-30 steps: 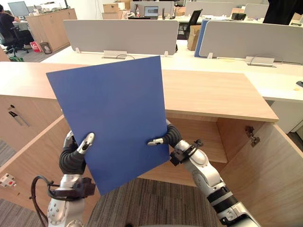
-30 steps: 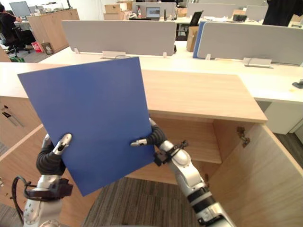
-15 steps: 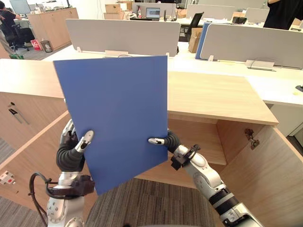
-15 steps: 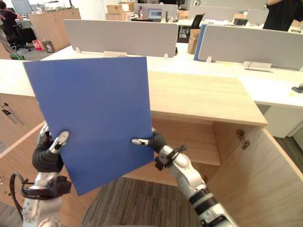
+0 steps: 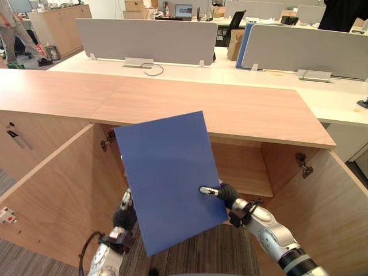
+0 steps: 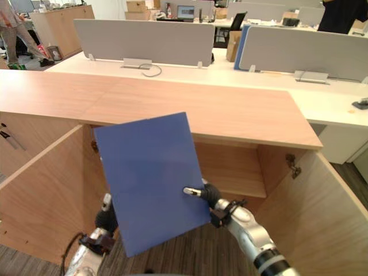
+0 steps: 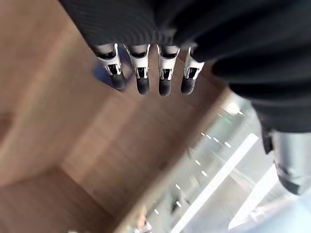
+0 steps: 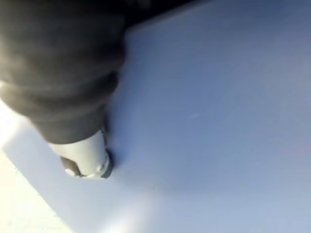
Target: Walk over to the cabinet, pick up the folder, carry it to the office cabinet, place the folder inside the office cabinet, then close the office cabinet door
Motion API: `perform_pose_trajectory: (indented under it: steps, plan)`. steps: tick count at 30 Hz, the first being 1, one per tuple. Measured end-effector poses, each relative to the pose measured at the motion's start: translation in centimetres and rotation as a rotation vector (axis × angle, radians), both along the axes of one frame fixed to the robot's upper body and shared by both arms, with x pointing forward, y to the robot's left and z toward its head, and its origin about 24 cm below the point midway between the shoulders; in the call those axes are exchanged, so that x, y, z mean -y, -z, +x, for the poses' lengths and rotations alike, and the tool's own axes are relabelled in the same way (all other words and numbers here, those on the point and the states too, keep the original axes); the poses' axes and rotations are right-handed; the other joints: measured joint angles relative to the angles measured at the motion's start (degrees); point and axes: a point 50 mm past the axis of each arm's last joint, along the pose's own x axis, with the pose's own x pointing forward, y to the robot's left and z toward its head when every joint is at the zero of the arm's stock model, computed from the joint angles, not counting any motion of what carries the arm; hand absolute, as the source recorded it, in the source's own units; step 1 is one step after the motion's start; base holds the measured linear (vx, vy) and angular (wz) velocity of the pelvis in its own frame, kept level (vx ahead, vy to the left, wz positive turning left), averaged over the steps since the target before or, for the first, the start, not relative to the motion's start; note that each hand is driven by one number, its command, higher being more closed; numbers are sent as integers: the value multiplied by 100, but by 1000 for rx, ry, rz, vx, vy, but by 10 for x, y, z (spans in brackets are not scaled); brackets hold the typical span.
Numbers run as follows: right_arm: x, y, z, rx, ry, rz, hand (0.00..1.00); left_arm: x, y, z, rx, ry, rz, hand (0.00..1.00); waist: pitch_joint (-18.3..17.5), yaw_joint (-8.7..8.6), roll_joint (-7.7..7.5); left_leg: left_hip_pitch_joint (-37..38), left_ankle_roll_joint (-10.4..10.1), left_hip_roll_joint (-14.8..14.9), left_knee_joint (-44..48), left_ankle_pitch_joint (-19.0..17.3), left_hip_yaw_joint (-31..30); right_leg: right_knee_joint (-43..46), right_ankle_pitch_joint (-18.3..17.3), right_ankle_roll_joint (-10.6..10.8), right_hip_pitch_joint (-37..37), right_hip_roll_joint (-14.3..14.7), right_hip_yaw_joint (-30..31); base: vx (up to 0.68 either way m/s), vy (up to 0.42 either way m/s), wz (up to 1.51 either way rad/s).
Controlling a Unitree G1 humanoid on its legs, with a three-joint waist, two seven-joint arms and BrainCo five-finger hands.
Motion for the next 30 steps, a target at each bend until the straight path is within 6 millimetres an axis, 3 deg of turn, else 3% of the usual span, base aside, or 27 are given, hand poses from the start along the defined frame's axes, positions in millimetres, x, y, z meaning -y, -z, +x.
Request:
perform_pose_trajectory:
  steps: [1, 3, 7, 9, 11, 12, 13, 16, 17, 21, 22, 24, 25, 26, 28, 30]
  plan:
    - [-6, -8, 2, 62, -4, 8, 100, -2, 21, -14, -122, -14, -20, 0, 23, -92, 2, 1, -8, 21, 0, -6, 16, -10, -1, -1, -4, 22, 19, 13, -18, -6]
    - [-11, -18, 2, 153, 11, -6, 100, -4, 43, -33, -257, -42, -43, 0, 41, -132, 1, 5, -30, 49, 1, -22, 43, -43, -2, -4, -2, 54, 47, 18, -29, -8]
    - [-13, -16, 2, 274, 3, -228, 100, -27, 78, -75, -490, -261, -73, 0, 99, -114, 31, 24, -67, 107, 76, -76, 124, -44, -21, -34, 41, 109, 135, 30, -21, -9]
    - [-13, -12, -1, 293, 4, -304, 100, -37, 86, -87, -575, -322, -43, 0, 215, -78, -6, -112, -55, 171, 446, -254, 119, -26, -32, -52, 66, 142, 159, -3, -50, -4]
    - [-11, -5, -7, 313, 1, -401, 100, -42, 94, -104, -673, -382, -15, 0, 484, -17, 48, -632, 28, 383, 1842, -875, 87, 74, -130, -164, 152, 237, 175, -37, -53, -3]
    - [-11, -3, -9, 315, -3, -422, 100, -43, 95, -108, -692, -391, -13, 0, 540, -2, 72, -768, 93, 462, 2204, -979, 94, 76, -186, -197, 193, 251, 175, -83, -13, -3]
    - [-11, 0, -12, 325, -12, -471, 100, -44, 97, -114, -725, -392, 8, 0, 653, 18, 60, -973, 206, 581, 2821, -1056, 138, 97, -263, -232, 246, 297, 177, -127, -29, -4]
    - [-7, 5, -16, 341, -38, -561, 100, -39, 102, -136, -812, -389, 31, 0, 715, 140, 84, -1238, 207, 849, 3626, -979, 257, 117, -322, -337, 316, 390, 388, -85, -46, -27]
    - [-7, 5, -16, 348, -37, -577, 100, -34, 104, -141, -837, -378, 33, 0, 772, 184, 22, -1341, 134, 842, 3784, -1016, 242, 126, -324, -376, 333, 362, 493, -10, -16, -41]
    - [-6, 4, -15, 360, -15, -595, 100, -24, 106, -141, -858, -319, 50, 0, 845, 237, 33, -1365, 61, 362, 2804, -1234, -109, 201, -314, -409, 254, 200, 748, 95, 70, -37]
    - [-7, 6, -14, 358, -12, -598, 100, -24, 107, -139, -856, -312, 55, 0, 848, 298, 36, -1364, -62, 174, 2177, -1149, -317, 232, -323, -367, 228, 120, 816, 127, 149, -37]
    - [-11, 9, -12, 354, -12, -607, 100, -24, 107, -137, -858, -317, 63, 0, 816, 324, 108, -1275, -242, 97, 1333, -926, -486, 244, -375, -162, 281, 116, 927, 198, 223, -40]
    - [-13, 12, -12, 346, -10, -611, 100, -24, 107, -138, -866, -321, 72, 0, 794, 347, 199, -1148, -220, 107, 1175, -432, -509, 245, -465, -32, 400, 127, 998, 275, 285, -32]
    - [-17, 15, -13, 342, -18, -611, 100, -26, 106, -134, -860, -326, 89, 0, 807, 369, 149, -1063, -23, 9, 1145, -95, -441, 220, -552, 94, 513, 34, 1064, 244, 244, -17]
    - [-27, 12, -10, 370, -47, -608, 100, -28, 105, -121, -829, -323, 105, 0, 729, 352, -82, -1070, 72, -266, 1048, -212, -292, 133, -587, 163, 497, -261, 1077, 239, 184, -7]
    - [-31, 6, -4, 415, -67, -630, 100, -27, 104, -108, -804, -319, 108, 0, 701, 365, -129, -1035, 181, -479, 962, -260, -188, 71, -547, 256, 507, -482, 1079, 237, 187, -5]
